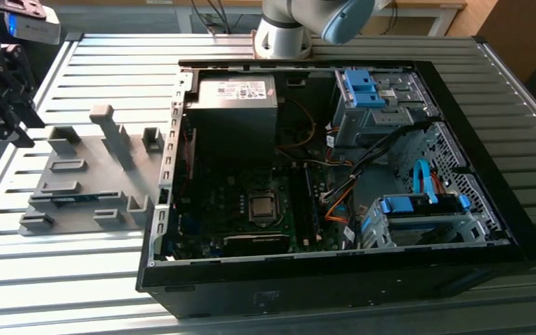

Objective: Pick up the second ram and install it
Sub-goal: 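Pick up the second ram and move it above second insertion slot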

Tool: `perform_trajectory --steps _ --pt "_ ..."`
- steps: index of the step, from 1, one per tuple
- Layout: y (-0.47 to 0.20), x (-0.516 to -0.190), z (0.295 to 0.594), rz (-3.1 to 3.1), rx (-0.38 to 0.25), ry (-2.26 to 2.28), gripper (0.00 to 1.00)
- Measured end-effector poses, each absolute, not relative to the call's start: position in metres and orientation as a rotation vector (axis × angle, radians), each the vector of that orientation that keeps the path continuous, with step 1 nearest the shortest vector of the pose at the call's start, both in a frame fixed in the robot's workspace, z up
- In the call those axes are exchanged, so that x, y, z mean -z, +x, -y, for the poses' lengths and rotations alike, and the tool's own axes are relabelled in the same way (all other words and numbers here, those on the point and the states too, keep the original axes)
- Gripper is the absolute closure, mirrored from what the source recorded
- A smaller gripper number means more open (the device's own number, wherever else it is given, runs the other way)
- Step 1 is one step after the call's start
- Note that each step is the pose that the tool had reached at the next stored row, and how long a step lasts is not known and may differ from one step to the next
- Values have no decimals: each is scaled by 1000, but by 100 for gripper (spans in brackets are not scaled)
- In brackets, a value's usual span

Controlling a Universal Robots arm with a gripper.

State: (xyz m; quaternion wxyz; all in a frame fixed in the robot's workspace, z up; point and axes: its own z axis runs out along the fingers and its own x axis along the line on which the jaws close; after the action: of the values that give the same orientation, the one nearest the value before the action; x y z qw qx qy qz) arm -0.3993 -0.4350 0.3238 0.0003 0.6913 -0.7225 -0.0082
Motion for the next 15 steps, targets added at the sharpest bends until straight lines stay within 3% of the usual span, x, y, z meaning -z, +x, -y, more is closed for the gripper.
perform_trajectory --steps 15 --pt "-401 -306 437 2275 13 2178 59"
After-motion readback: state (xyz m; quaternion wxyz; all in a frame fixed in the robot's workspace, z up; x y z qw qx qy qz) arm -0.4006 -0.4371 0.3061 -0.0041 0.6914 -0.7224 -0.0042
